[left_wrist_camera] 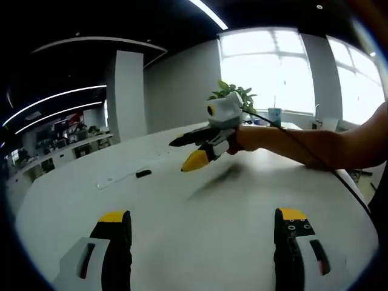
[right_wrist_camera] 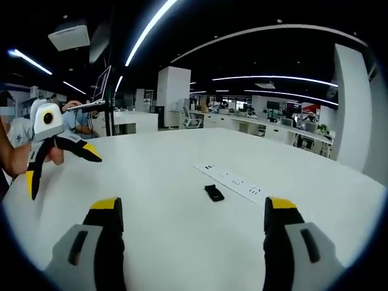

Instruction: Snap the two parts of the plastic buckle together until the buckle closes and remains connected.

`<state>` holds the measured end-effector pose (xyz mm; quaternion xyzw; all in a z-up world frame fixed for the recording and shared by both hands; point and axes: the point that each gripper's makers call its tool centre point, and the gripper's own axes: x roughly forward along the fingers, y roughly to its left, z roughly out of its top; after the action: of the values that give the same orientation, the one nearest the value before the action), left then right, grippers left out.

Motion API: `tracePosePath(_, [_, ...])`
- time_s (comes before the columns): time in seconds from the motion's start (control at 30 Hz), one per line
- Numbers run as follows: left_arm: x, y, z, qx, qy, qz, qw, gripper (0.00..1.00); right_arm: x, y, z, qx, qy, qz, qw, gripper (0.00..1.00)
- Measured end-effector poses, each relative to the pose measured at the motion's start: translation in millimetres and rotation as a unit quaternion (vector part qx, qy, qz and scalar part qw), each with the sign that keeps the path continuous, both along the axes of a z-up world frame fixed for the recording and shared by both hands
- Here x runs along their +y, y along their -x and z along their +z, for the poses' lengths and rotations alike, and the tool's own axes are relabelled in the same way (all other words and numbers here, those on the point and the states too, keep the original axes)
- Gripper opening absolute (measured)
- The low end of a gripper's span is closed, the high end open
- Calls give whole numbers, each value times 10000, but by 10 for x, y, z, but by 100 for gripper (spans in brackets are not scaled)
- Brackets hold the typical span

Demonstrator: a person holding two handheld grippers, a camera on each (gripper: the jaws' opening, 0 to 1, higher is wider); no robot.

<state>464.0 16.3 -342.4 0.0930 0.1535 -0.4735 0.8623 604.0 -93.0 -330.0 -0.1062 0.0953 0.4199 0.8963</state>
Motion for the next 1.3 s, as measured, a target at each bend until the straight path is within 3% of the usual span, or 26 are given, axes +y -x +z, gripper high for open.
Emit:
tracePosePath(0.37, [27,-28,34,-67,42,82,9999,100,-140,100,-18,49,32,-369,9993,97])
tracePosePath(0.6, [40,-35,33,-87,22,96,9999,99,-187,266,-5,86,94,-460,9989,98])
tracePosePath(1.0, [34,-29,35,-121,-4,64,9999,99,-237,366,-12,58,101,-602,9981,98])
tracePosePath(1.3, [80,-15,-44,-114,-165,176,9996,100,-282,520,3,53,67,-680,9976,98])
